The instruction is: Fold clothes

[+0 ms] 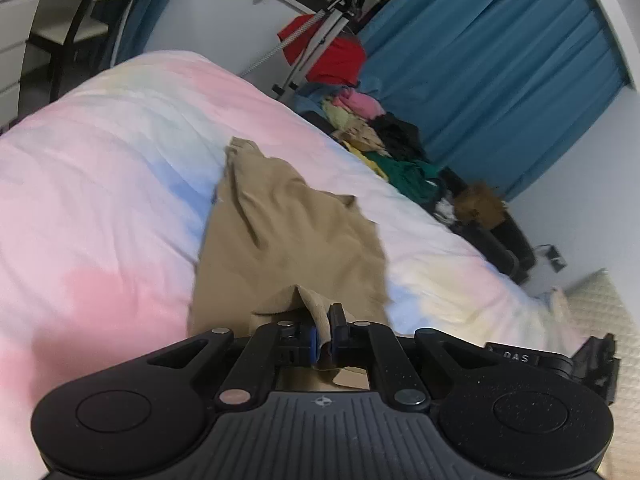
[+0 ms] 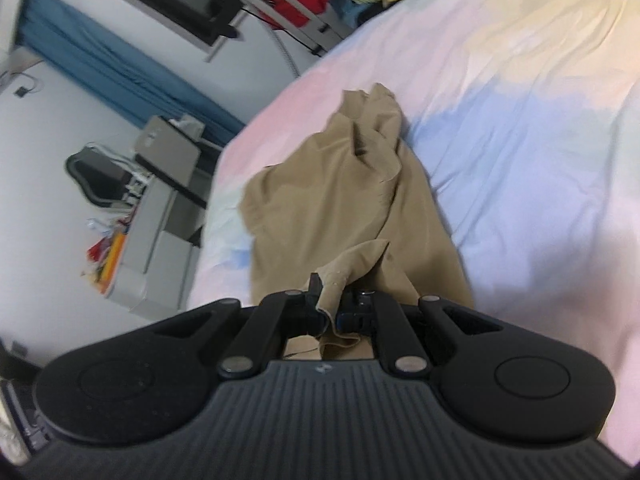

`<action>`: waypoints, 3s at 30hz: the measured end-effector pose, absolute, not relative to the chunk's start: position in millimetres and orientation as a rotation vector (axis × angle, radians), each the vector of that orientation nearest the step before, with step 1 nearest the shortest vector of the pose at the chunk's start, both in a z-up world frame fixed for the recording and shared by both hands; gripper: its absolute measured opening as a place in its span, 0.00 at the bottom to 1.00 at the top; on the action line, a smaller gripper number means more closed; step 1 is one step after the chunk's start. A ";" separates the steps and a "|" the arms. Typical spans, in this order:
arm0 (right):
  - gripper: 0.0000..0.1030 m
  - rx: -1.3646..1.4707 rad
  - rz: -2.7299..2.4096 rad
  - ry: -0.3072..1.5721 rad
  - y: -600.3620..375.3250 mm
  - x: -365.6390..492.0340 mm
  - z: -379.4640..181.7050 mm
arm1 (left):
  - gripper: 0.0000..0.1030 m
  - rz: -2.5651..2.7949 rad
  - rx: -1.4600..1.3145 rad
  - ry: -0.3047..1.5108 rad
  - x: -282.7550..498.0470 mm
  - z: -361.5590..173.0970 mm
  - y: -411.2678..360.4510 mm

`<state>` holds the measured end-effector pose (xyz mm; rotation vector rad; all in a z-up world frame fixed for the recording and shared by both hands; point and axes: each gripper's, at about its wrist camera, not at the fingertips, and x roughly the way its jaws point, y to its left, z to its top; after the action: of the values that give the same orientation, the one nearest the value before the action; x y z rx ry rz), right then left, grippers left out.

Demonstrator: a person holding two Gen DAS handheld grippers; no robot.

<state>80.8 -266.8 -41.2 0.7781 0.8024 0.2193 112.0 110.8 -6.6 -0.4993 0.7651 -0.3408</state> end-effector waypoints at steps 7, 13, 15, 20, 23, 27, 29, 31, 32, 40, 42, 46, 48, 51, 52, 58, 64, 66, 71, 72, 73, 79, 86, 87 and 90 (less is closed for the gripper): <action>0.09 0.607 0.153 0.789 -251.6 130.6 -78.0 | 0.06 -0.250 -0.394 0.736 156.0 -52.3 114.3; 0.09 0.621 0.150 0.869 -248.6 152.8 -104.8 | 0.09 -0.294 -0.376 0.781 170.3 -78.7 119.5; 0.09 0.630 0.151 0.875 -249.6 153.6 -105.8 | 0.15 -0.314 -0.382 0.783 165.9 -79.1 122.2; 0.25 0.692 0.182 0.867 -257.1 149.2 -99.6 | 0.35 -0.352 -0.426 0.782 138.9 -69.0 134.8; 0.74 0.743 0.249 0.808 -260.2 138.6 -87.7 | 0.41 -0.422 -0.455 0.805 118.9 -66.1 138.1; 0.75 0.682 0.272 0.739 -254.5 118.8 -67.1 | 0.43 -0.464 -0.458 0.846 100.6 -68.4 129.7; 0.75 0.660 0.267 0.739 -253.8 111.2 -62.3 | 0.43 -0.463 -0.447 0.871 96.3 -71.1 124.0; 0.75 0.634 0.249 0.748 -254.1 100.5 -59.0 | 0.45 -0.448 -0.431 0.895 93.9 -74.4 119.1; 0.75 0.625 0.237 0.755 -255.2 94.5 -58.5 | 0.48 -0.433 -0.425 0.907 94.2 -76.2 118.2; 0.75 0.651 0.180 0.798 -267.7 61.9 -58.2 | 0.46 -0.456 -0.524 0.941 87.5 -85.5 123.3; 0.75 0.628 0.172 0.790 -267.0 57.9 -56.7 | 0.40 -0.467 -0.536 0.955 86.2 -86.5 120.8; 0.75 0.614 0.165 0.803 -265.8 55.5 -59.7 | 0.21 -0.456 -0.504 0.966 81.5 -89.1 114.6; 0.75 0.601 0.158 0.817 -264.7 55.0 -63.2 | 0.08 -0.439 -0.492 0.953 77.1 -87.4 114.4; 0.75 0.569 0.145 0.847 -260.9 54.7 -70.2 | 0.07 -0.404 -0.494 0.938 65.9 -82.7 120.1; 0.75 0.556 0.143 0.862 -259.3 54.9 -73.4 | 0.07 -0.391 -0.495 0.935 61.8 -80.9 122.3; 0.73 0.426 0.093 0.934 -248.3 60.1 -91.3 | 0.07 -0.248 -0.367 0.960 47.6 -81.6 119.8; 0.73 0.362 0.087 0.955 -241.3 61.4 -98.0 | 0.16 -0.222 -0.288 0.914 43.8 -75.0 114.3; 0.73 0.367 0.086 0.951 -242.0 59.5 -96.6 | 0.28 -0.219 -0.306 0.882 35.1 -67.4 118.1; 0.73 0.397 0.081 0.932 -244.5 56.8 -90.3 | 0.53 -0.277 -0.369 0.782 7.0 -40.1 122.7; 0.73 0.399 0.081 0.927 -244.4 57.0 -89.1 | 0.58 -0.313 -0.400 0.768 1.5 -37.1 122.5; 0.73 0.402 0.080 0.922 -244.4 57.3 -87.8 | 0.59 -0.349 -0.434 0.756 -3.8 -34.4 122.4; 0.73 0.429 0.065 0.899 -247.4 58.1 -84.1 | 0.61 -0.476 -0.764 0.894 3.8 -67.3 126.7; 0.73 0.512 0.052 0.877 -256.7 55.7 -81.4 | 0.64 -0.343 -0.901 1.000 28.9 -111.5 131.0; 0.73 0.523 0.055 0.876 -257.4 55.5 -81.4 | 0.64 -0.343 -0.916 0.982 30.0 -112.5 132.0; 0.73 0.539 0.059 0.874 -258.1 54.7 -81.4 | 0.63 -0.364 -0.924 0.900 27.6 -106.9 131.0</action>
<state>54.7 -258.1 -81.4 0.5388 0.8742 0.0589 27.6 131.0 -106.9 -0.9237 0.9004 -0.3643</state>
